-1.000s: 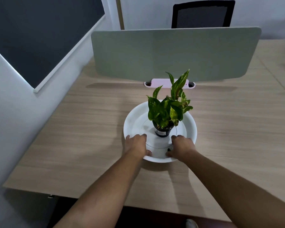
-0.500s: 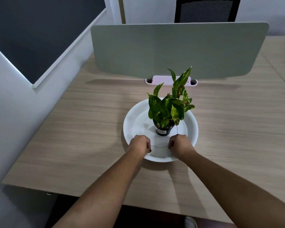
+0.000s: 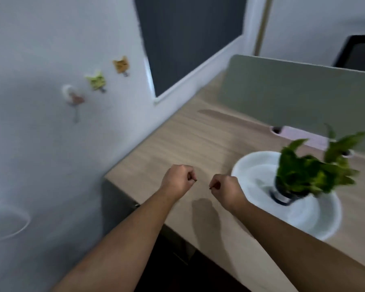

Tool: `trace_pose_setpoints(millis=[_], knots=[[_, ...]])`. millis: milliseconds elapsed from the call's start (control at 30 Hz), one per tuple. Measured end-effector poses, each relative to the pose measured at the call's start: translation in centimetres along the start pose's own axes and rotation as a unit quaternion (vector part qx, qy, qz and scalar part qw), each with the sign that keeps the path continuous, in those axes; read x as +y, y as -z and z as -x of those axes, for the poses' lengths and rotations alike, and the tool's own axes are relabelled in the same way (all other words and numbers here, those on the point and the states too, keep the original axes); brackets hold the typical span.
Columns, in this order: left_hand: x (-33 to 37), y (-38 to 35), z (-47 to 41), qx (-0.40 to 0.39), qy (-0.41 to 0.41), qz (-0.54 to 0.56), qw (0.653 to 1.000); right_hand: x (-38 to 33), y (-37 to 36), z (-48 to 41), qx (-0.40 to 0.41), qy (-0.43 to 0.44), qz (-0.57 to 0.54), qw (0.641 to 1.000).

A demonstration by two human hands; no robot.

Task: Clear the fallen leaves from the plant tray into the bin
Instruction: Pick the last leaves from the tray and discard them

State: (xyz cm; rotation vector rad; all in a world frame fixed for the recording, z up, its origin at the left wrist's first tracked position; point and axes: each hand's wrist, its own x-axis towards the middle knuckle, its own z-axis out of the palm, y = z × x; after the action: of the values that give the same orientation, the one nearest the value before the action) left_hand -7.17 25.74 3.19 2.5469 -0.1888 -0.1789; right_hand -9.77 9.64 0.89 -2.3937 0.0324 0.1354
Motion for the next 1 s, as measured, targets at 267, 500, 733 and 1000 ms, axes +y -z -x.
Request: trace_pose_setpoints(millis=[267, 500, 733, 1000], knots=[[-15.9, 6.8, 8.3, 0.067, 0.204, -0.003, 0.977, -13.2, -12.9, -1.6, -0.141, 0.148, 0.011, 0.979], [-28.8, 4.2, 16.4, 0.05, 0.349, 0.032, 0.935, -16.4, -25.7, -0.3, -0.272, 0.177, 0.068, 0.944], [-35.0, -0.3, 19.3, 0.018, 0.408, 0.077, 0.909, -14.9, -32.7, -0.7, -0.335, 0.125, 0.097, 0.929], [-37.1, -1.0, 18.3, 0.017, 0.409, 0.122, 0.904, -13.8, -34.6, -2.3, -0.397, 0.093, 0.109, 0.906]])
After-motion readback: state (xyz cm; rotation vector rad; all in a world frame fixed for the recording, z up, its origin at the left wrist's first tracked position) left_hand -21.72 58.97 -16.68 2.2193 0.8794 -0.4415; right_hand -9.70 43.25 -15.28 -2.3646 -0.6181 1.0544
